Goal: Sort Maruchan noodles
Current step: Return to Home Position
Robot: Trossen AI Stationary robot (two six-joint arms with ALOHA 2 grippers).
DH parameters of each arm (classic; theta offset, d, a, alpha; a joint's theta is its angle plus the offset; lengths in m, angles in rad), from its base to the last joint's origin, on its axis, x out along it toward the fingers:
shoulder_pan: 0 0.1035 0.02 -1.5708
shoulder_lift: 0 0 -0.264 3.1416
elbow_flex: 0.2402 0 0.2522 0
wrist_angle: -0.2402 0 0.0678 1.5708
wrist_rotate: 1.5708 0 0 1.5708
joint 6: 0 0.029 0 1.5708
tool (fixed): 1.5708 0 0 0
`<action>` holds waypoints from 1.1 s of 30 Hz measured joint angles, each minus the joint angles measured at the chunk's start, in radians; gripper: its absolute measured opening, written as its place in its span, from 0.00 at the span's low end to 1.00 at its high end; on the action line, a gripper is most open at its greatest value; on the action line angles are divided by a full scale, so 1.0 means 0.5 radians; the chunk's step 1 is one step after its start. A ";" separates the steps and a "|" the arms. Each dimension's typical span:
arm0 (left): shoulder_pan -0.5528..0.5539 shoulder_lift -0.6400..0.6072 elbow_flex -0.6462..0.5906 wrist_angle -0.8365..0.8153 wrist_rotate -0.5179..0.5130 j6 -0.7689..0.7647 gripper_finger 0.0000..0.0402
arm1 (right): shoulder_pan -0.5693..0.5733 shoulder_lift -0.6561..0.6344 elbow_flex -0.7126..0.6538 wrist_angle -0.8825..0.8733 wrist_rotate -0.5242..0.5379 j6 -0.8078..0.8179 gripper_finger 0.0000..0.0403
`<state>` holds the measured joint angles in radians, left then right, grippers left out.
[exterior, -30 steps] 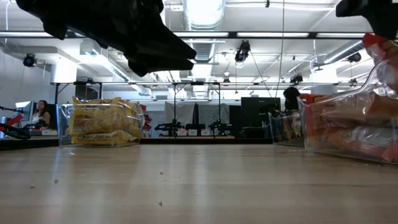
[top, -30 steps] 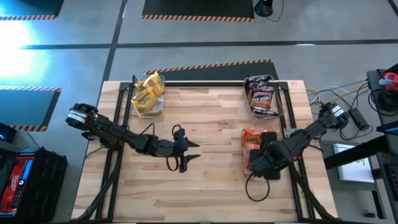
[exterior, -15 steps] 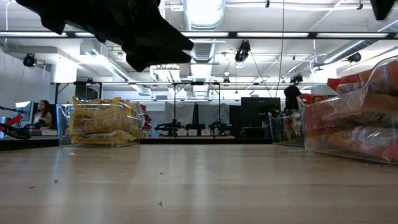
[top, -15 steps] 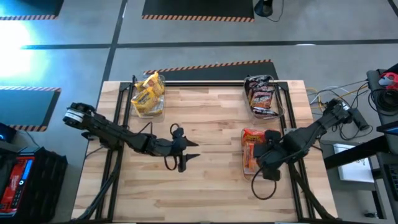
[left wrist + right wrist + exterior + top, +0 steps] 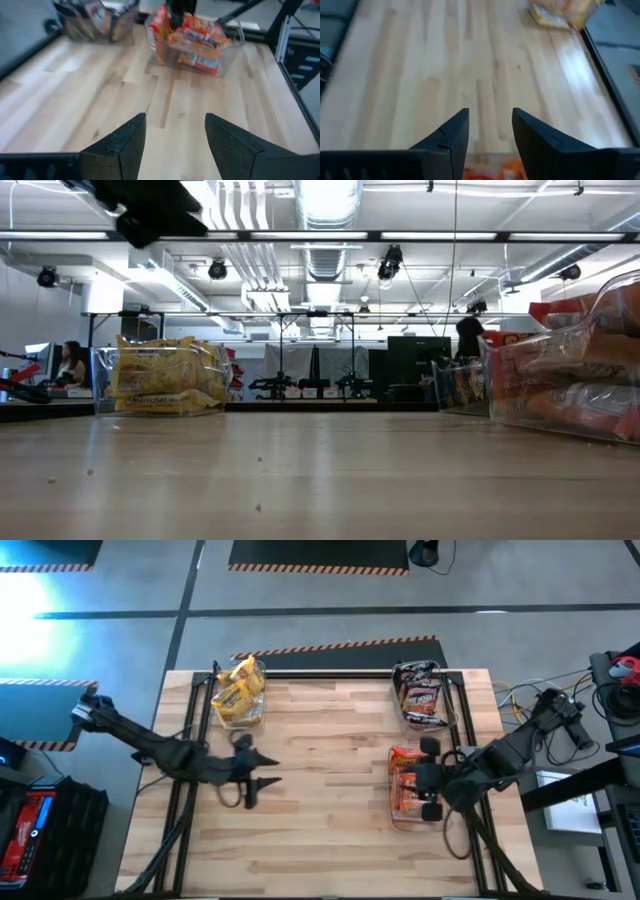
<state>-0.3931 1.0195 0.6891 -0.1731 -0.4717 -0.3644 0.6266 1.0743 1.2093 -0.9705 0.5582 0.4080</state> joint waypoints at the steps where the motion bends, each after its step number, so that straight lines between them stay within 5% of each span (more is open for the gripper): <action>1: -0.071 -0.068 -0.009 -0.054 -0.091 -0.022 0.47 | 0.006 -0.052 -0.080 0.108 -0.001 -0.040 0.34; 8: -0.637 -0.396 -0.163 -0.104 -0.792 -0.081 0.47 | 0.008 -0.392 -0.601 0.659 -0.016 -0.154 0.34; 12: -0.802 -0.476 -0.274 -0.104 -1.023 -0.106 0.47 | 0.008 -0.550 -0.848 0.888 -0.017 -0.136 0.34; 33: -0.794 -0.505 -0.905 0.467 -1.085 -0.356 0.47 | 0.008 -0.881 -1.893 2.305 -0.114 -0.371 0.32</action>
<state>-0.7902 0.7670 0.2367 0.0603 -1.0142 -0.5423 0.6308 0.6338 0.2630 0.1823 0.5014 0.2223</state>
